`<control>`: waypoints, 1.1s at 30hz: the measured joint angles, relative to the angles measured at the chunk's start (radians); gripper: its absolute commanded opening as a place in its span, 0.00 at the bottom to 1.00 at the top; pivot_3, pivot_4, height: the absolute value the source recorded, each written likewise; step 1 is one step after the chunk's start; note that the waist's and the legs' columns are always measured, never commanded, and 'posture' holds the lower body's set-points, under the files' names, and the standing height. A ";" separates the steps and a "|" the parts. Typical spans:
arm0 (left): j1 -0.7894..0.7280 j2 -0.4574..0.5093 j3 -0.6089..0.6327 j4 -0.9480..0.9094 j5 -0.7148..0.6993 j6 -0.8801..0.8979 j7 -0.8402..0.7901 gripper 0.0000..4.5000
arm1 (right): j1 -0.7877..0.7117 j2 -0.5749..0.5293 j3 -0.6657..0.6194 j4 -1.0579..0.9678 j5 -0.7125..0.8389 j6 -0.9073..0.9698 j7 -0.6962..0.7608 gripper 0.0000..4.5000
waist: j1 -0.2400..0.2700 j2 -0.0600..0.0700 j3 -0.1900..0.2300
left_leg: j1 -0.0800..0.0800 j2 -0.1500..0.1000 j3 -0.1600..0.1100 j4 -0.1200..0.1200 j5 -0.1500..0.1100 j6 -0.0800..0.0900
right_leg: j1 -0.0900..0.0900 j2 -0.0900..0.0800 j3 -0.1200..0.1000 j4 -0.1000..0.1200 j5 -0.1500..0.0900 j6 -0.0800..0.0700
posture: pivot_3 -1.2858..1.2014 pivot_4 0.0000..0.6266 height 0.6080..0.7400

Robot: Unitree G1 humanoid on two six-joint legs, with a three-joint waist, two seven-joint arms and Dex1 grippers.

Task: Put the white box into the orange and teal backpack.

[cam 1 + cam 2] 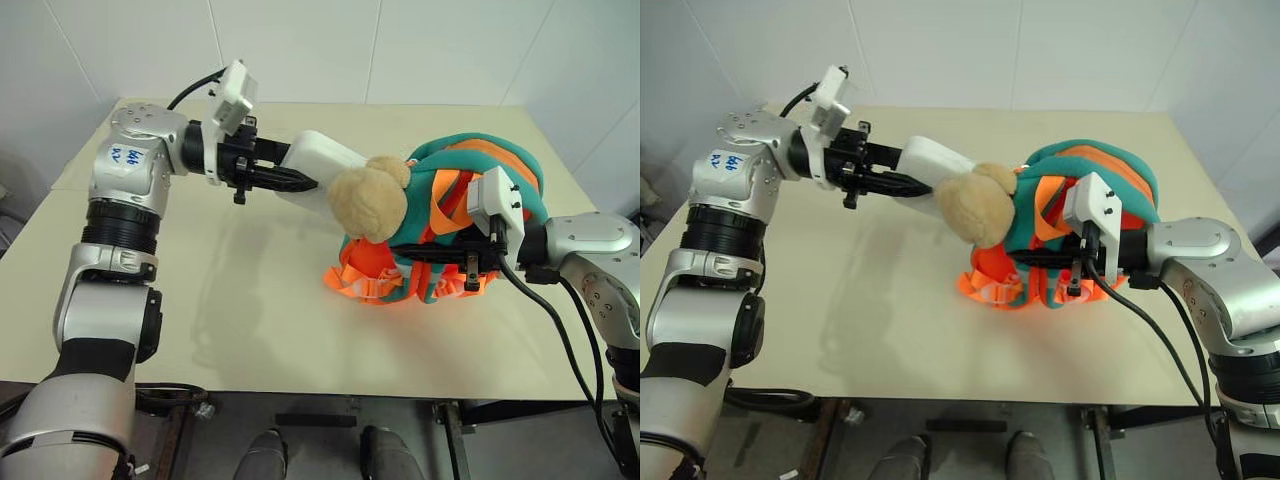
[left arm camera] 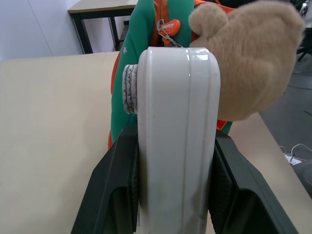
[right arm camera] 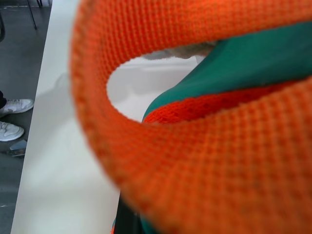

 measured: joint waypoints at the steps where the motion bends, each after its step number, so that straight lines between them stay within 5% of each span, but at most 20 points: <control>1: 0.001 0.012 0.010 -0.010 -0.014 0.022 0.000 0.31 | 0.000 0.004 0.000 -0.001 0.003 0.000 0.000 0.00 | -0.002 0.000 0.000 | 0.000 0.000 0.000 0.000 0.000 0.000 | 0.000 0.000 0.000 0.000 0.000 0.000 | 0.52 0.24 1.00; 11: 0.023 0.150 0.079 -0.150 -0.157 0.224 -0.001 0.31 | -0.011 0.064 -0.022 -0.015 0.047 -0.005 -0.001 0.00 | -0.021 0.003 0.004 | 0.000 0.001 0.000 0.000 -0.001 0.000 | -0.001 0.001 0.000 0.004 -0.001 0.000 | 0.52 0.24 1.00; 18: 0.047 0.163 0.077 -0.190 -0.172 0.234 -0.001 0.31 | -0.012 0.078 -0.022 -0.017 0.049 -0.024 0.000 0.00 | -0.019 0.003 0.004 | 0.000 0.001 0.000 0.000 -0.001 0.000 | -0.001 0.001 0.000 0.002 -0.001 -0.001 | 0.52 0.24 1.00; 33: 0.089 -0.118 -0.062 -0.181 0.023 0.111 0.213 0.31 | -0.012 0.077 -0.021 -0.017 0.039 -0.025 -0.002 0.00 | -0.018 0.003 0.004 | 0.000 0.001 0.000 0.001 -0.001 0.000 | -0.001 0.001 0.001 0.002 -0.001 -0.001 | 0.52 0.24 1.00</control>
